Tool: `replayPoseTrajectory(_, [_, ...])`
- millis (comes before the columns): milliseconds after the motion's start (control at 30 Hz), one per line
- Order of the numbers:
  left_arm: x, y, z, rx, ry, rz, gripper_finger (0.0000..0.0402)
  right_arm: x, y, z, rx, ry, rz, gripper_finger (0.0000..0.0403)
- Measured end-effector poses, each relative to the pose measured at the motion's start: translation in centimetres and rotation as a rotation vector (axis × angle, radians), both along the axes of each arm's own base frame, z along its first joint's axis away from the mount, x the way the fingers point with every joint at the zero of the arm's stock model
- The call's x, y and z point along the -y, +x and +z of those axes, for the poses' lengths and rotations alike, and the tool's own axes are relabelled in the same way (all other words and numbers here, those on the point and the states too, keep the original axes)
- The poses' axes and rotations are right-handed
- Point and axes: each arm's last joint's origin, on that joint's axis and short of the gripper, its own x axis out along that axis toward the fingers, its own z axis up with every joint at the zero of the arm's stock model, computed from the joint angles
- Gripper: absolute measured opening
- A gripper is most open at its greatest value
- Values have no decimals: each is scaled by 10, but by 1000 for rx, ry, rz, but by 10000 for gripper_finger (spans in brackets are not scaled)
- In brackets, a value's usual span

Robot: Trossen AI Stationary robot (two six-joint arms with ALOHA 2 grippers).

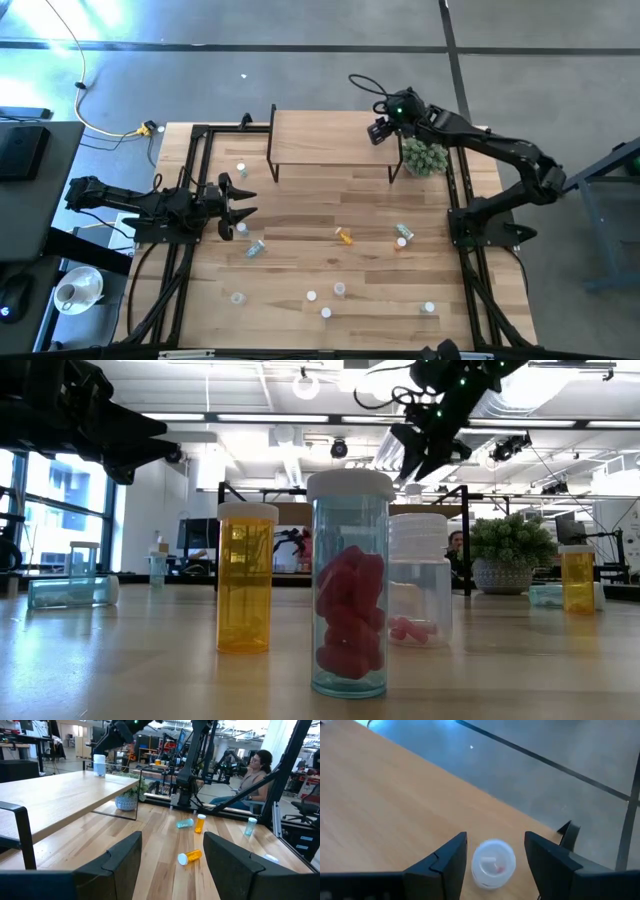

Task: Pick and place medicine bottles onto shelf by color
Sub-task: Put the top left blue pill bottle on the shelf

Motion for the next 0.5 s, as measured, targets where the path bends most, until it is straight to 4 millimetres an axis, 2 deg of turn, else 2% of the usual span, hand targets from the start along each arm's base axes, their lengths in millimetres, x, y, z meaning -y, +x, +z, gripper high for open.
replayPoseTrajectory(233, [0,0,0,0,0,0,202,-14,2,32,-22,20,40,190])
replayPoseTrajectory(500, [0,0,0,0,0,0,202,-43,3,47,-129,66,126,190])
